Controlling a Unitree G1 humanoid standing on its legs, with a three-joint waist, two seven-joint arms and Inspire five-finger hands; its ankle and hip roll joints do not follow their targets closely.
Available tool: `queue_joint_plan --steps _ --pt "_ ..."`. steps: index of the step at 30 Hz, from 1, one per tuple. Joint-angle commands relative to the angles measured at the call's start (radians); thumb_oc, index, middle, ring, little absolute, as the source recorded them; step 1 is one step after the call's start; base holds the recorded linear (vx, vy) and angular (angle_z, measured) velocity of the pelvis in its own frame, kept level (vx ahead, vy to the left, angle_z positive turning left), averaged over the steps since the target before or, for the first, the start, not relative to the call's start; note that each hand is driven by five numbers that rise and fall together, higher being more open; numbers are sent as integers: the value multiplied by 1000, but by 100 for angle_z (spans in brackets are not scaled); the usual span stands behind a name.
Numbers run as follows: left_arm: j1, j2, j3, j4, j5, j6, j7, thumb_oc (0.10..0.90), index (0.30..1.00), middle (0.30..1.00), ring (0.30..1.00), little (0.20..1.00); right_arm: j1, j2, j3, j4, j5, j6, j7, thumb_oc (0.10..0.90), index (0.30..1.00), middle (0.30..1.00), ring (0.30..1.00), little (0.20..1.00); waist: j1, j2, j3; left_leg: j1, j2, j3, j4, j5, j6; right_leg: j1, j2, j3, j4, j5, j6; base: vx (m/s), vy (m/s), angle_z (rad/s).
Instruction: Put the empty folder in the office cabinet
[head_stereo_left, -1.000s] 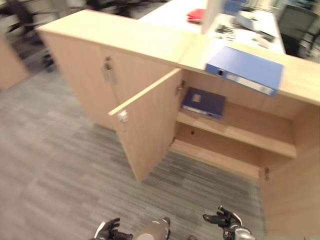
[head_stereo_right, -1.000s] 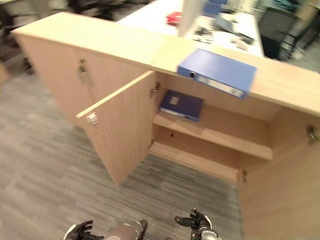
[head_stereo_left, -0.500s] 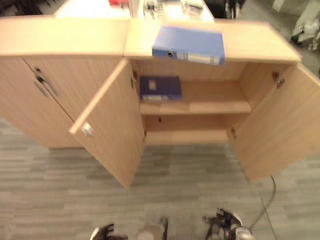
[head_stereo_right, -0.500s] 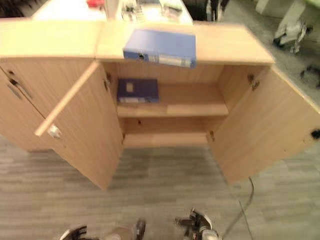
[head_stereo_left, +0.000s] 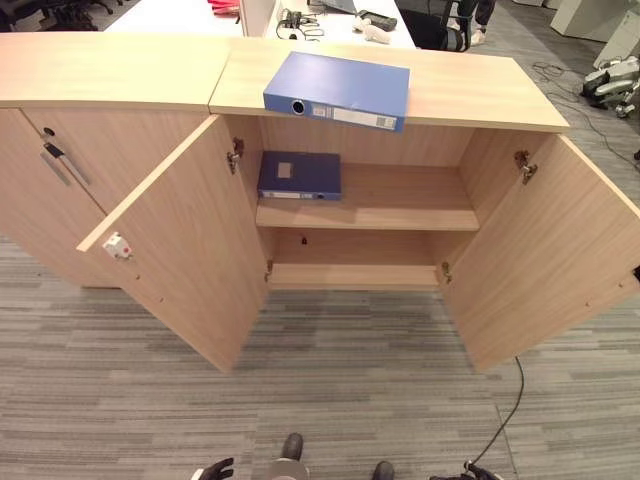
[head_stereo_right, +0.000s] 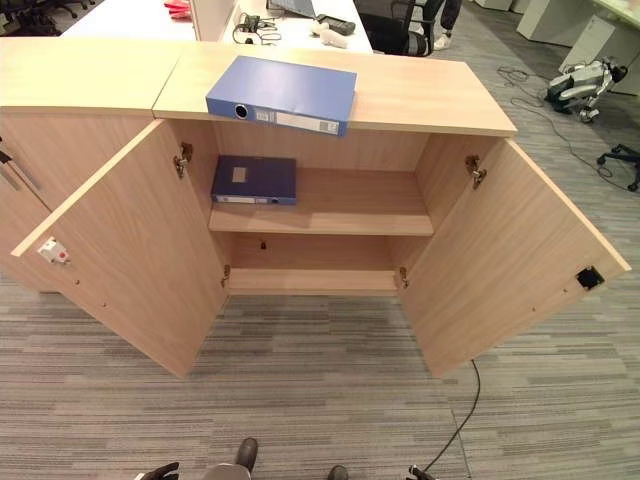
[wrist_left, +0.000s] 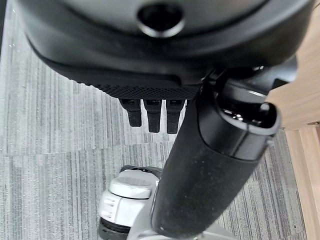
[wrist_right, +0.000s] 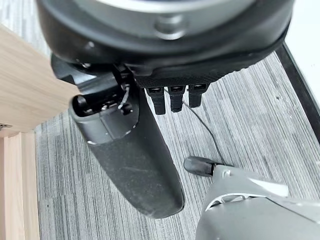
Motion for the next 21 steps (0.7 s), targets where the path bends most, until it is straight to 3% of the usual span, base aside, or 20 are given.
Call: queue_joint_plan --steps 1,6,10,11,12,13,14,15,16,17,18,21 --pt "-44 23 1 26 -13 -19 5 800 900 900 900 900 -19 -50 21 -26 -31 -24 -2 800 900 900 900 900 15 48 12 104 82 -29 16 -124 -42 0 -64 3 41 -38 103 129 -89 4" --pt "-43 24 4 31 -12 -19 6 800 900 900 900 900 -6 -54 17 -24 -27 -27 -3 800 900 900 900 900 15 52 9 112 103 -32 1 -110 -62 23 -45 -13 24 -52 94 76 -44 11" --pt "-35 39 15 36 -17 -17 1 800 900 900 900 900 2 -47 39 -43 -29 -30 8 800 900 900 900 900 15 55 10 109 146 -47 40 -105 -95 32 -4 -14 36 -90 65 109 -152 13" --pt "-23 55 31 31 -30 -10 -6 800 900 900 900 900 -1 -44 72 -57 -38 -28 14 800 900 900 900 900 38 54 41 48 151 -81 234 -52 -103 41 33 3 57 -118 33 71 -244 9" --pt "-23 55 31 31 -30 -10 -6 800 900 900 900 900 -2 -44 72 -57 -38 -28 14 800 900 900 900 900 36 54 42 44 150 -83 239 -54 -103 40 32 2 57 -118 33 -5 -226 13" --pt "-29 57 28 26 -35 -9 -7 800 900 900 900 900 -6 -49 74 -60 -35 -28 12 800 900 900 900 900 50 53 67 2 126 -114 320 -5 -94 49 32 8 60 -117 24 -36 -45 10" --pt "-30 57 28 26 -35 -9 -7 800 900 900 900 900 -7 -49 73 -60 -35 -28 12 800 900 900 900 900 47 53 68 -4 123 -118 328 -8 -93 49 31 4 60 -117 25 -35 -144 11" --pt "-39 57 27 26 -43 -5 -2 800 900 900 900 900 -22 -62 71 -67 -35 -27 5 800 900 900 900 900 55 39 106 -93 78 -141 479 59 -69 67 28 7 67 -121 10 -4 -109 3" --pt "-44 57 26 32 -45 -3 0 800 900 900 900 900 -26 -64 67 -65 -32 -25 2 800 900 900 900 900 54 35 117 -139 74 -125 523 88 -61 77 27 2 68 -128 5 71 -142 16" --pt "-51 54 23 31 -49 -3 -2 800 900 900 900 900 -34 -73 56 -59 -25 -21 -4 800 900 900 900 900 59 34 125 -219 74 -66 512 93 -55 97 30 -3 62 -141 1 78 -42 8" --pt "-51 54 22 32 -49 -3 -2 800 900 900 900 900 -34 -73 55 -59 -24 -21 -4 800 900 900 900 900 60 34 126 -220 74 -65 516 90 -55 97 30 -2 62 -142 2 143 -29 8" --pt "-48 48 13 38 -33 -2 -6 800 900 900 900 900 -43 -80 47 -58 -17 -23 -6 800 900 900 900 900 92 41 121 -294 35 9 351 58 -54 135 48 14 43 -165 6 200 37 3"
